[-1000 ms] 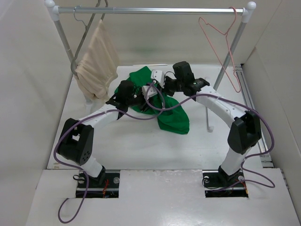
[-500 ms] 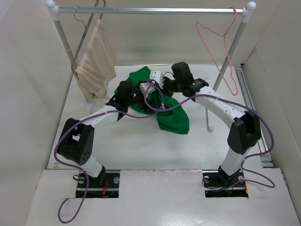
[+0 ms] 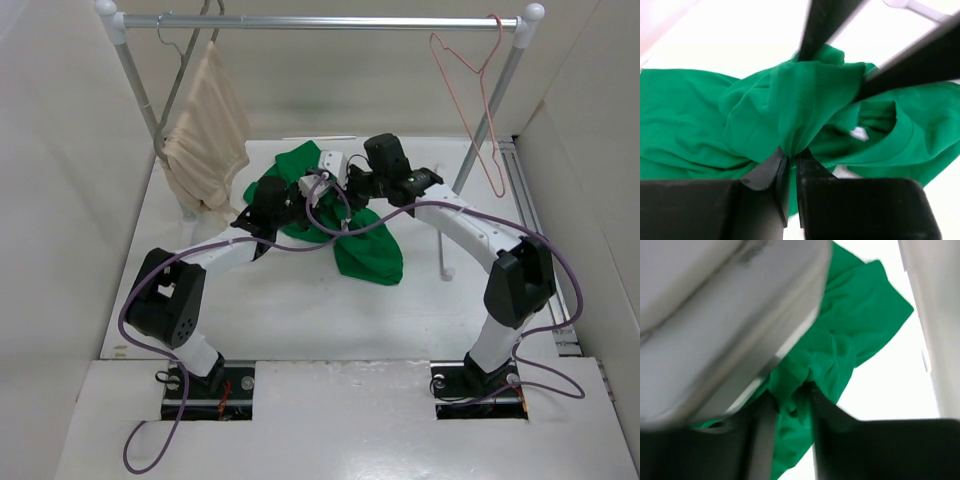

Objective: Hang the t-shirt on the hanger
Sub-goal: Grab the tshirt from the pile, then grab a hanger with the right arm, then place tshirt on hanger

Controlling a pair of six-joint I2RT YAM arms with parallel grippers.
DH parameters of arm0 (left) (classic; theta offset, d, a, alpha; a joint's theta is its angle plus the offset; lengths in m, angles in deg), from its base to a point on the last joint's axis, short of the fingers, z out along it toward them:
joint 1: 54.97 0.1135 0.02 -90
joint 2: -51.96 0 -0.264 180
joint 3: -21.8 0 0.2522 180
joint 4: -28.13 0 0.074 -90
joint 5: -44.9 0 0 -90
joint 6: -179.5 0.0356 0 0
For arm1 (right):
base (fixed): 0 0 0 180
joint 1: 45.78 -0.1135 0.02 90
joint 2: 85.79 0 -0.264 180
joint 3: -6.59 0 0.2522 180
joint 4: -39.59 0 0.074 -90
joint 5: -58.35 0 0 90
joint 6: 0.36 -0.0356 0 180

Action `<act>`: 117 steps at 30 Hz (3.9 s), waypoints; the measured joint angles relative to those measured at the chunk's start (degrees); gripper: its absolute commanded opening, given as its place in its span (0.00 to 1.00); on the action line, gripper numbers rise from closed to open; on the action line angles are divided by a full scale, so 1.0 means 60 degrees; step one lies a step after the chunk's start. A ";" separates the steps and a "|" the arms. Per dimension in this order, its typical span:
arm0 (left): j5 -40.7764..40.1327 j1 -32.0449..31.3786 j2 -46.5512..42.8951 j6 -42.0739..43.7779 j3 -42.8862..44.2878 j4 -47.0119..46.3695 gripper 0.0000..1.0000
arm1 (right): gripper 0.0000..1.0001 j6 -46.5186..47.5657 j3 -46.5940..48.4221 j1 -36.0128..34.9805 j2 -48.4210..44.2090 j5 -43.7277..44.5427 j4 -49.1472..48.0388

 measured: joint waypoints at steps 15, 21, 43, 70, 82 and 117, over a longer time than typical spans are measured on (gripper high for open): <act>-0.0277 -0.0211 -0.0601 -0.0499 0.0044 0.1719 0.00 | 1.00 -0.0036 0.1209 -0.1024 -0.1752 0.3293 0.2160; -0.1035 -0.0197 -0.1169 -0.1064 0.0240 0.2229 0.00 | 1.00 -0.0448 0.2146 -0.0951 -0.3442 0.3880 0.2011; -0.1188 -0.0189 -0.1974 -0.1315 -0.0335 0.3133 0.00 | 0.84 -0.2881 0.4739 0.3472 -0.2670 0.3548 0.2739; -0.1158 -0.0189 -0.2415 -0.1224 -0.0787 0.3056 0.00 | 0.00 -0.3231 0.2677 0.4033 -0.3610 0.2597 0.0933; -0.1169 -0.0189 -0.2412 -0.1679 -0.0729 0.3249 0.00 | 0.00 -0.2306 0.1559 0.2473 -0.4146 0.1253 0.0408; -0.3738 0.0186 0.0036 -0.5056 0.2382 0.7879 0.00 | 0.00 -0.4921 -0.5351 -0.1027 -0.5300 0.5541 0.1916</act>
